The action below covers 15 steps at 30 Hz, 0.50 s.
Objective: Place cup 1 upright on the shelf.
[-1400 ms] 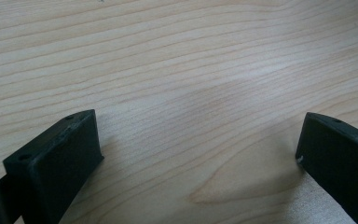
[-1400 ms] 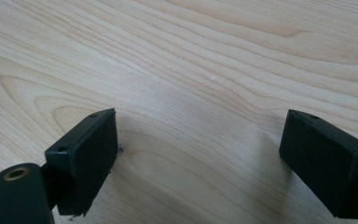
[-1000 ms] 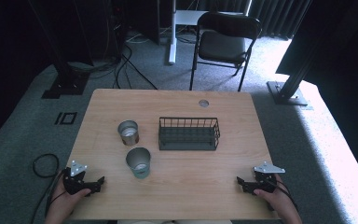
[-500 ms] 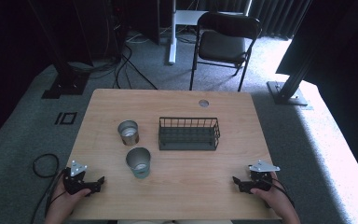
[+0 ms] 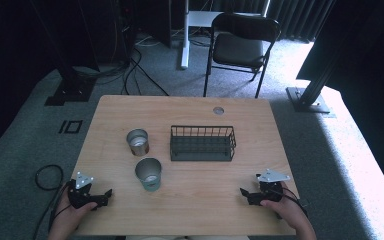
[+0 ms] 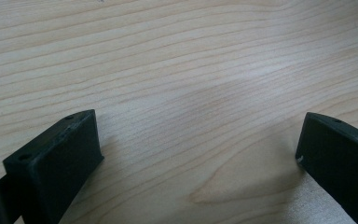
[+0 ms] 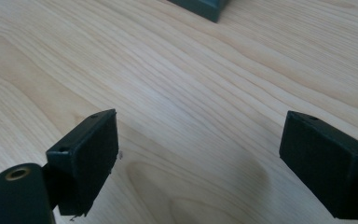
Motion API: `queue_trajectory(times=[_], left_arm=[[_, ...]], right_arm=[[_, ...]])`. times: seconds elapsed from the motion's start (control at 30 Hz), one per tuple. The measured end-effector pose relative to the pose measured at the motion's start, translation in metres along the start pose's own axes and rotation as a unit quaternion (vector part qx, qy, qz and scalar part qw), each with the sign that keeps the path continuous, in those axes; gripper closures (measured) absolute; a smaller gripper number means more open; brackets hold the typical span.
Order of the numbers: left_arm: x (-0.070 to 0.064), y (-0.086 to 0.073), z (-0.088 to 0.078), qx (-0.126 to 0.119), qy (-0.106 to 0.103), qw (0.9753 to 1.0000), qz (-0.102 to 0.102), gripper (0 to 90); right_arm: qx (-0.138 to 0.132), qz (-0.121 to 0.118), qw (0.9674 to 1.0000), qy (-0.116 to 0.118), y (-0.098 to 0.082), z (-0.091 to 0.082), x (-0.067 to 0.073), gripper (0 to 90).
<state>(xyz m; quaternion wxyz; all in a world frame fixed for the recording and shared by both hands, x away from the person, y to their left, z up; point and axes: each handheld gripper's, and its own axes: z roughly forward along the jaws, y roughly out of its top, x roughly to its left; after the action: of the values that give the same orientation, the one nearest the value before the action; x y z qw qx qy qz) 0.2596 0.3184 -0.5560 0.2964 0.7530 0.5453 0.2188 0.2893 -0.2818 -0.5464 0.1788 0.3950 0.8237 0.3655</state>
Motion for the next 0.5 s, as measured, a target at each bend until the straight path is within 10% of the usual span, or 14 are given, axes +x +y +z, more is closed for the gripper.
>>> queue_trajectory(times=[0.5], left_arm=[[0.0,0.0,0.0,0.0,0.0,1.0,0.0,0.4]], right_arm=[[-0.009,-0.019,0.9992,0.034,0.019,0.017,0.018,11.4]])
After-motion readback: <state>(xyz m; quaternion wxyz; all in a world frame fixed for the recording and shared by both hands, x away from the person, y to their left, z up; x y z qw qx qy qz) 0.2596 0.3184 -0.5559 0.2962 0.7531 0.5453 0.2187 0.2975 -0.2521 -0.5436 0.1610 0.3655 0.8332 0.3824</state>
